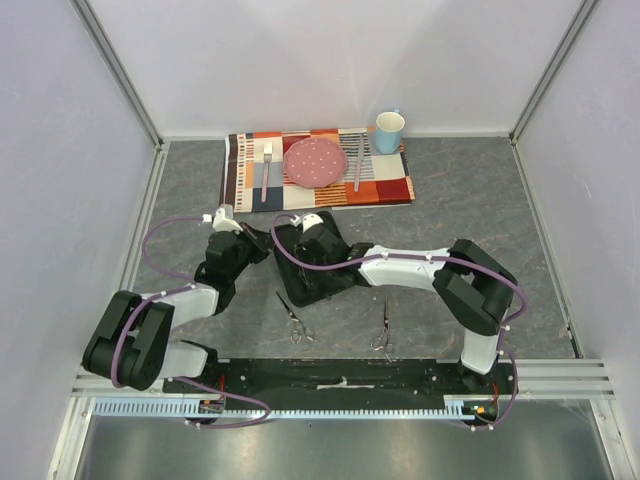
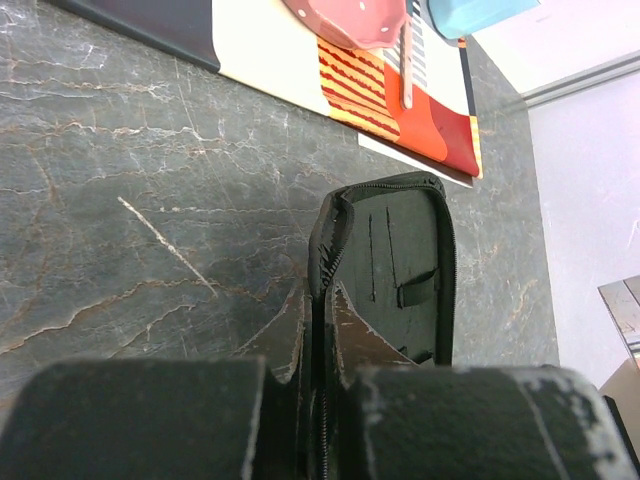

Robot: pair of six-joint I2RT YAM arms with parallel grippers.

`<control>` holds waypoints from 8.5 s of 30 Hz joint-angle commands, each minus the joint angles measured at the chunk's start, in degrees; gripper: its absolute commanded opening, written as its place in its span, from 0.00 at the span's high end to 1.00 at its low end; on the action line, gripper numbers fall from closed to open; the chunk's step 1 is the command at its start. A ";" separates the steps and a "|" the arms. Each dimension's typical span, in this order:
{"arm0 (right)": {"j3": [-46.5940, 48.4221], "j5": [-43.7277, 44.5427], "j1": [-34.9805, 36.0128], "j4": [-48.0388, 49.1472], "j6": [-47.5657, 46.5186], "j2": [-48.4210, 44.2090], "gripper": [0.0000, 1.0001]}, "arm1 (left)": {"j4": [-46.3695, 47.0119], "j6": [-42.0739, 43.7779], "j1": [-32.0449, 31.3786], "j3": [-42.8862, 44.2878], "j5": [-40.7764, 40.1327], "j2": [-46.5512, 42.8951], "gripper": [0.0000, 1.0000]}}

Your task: Sort the hair-cutting tools

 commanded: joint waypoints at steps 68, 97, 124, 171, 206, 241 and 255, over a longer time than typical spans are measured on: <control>-8.24 4.48 5.08 1.61 5.33 -9.38 1.00 | -3.69 2.61 -1.67 3.25 3.07 -3.37 0.98; -7.17 18.01 1.66 -18.94 -2.57 -22.38 0.61 | -22.22 12.70 -1.49 18.44 6.75 5.75 0.98; -26.51 14.85 -0.82 -30.82 17.63 -35.05 0.47 | -32.95 13.51 -1.93 34.11 20.47 23.18 0.98; -25.30 23.89 5.43 -31.07 24.59 -28.63 1.00 | -36.03 7.18 -4.21 24.88 4.56 8.24 0.98; -7.71 5.09 8.94 -29.32 4.36 -13.07 1.00 | -42.01 -1.17 -11.33 19.07 -11.35 -3.72 0.98; 3.71 6.76 -0.02 -24.84 -2.22 -0.16 1.00 | -42.45 0.41 -12.65 15.38 -11.79 -8.02 0.98; 11.36 7.82 -2.04 -17.63 -5.83 6.18 0.83 | -42.80 1.56 -12.74 15.73 -11.26 -8.37 0.98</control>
